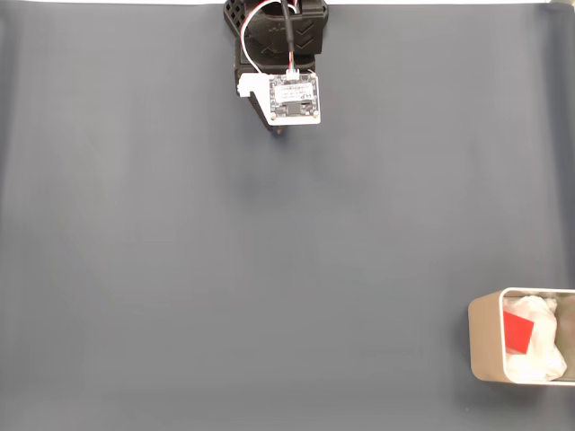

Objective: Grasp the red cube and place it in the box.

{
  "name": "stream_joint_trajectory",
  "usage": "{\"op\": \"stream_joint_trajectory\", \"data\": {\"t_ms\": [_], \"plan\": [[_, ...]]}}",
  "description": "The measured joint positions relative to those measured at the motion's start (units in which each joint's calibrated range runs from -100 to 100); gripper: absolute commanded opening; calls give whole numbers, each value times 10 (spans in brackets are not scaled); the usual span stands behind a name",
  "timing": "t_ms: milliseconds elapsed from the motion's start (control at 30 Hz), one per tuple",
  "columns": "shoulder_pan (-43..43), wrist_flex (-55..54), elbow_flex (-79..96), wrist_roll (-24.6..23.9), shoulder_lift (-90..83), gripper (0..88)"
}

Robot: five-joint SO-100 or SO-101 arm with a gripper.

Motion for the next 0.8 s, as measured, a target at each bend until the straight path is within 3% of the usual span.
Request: {"op": "stream_joint_trajectory", "data": {"t_ms": [800], "plan": [[0,14,0,-13,-6,2]]}}
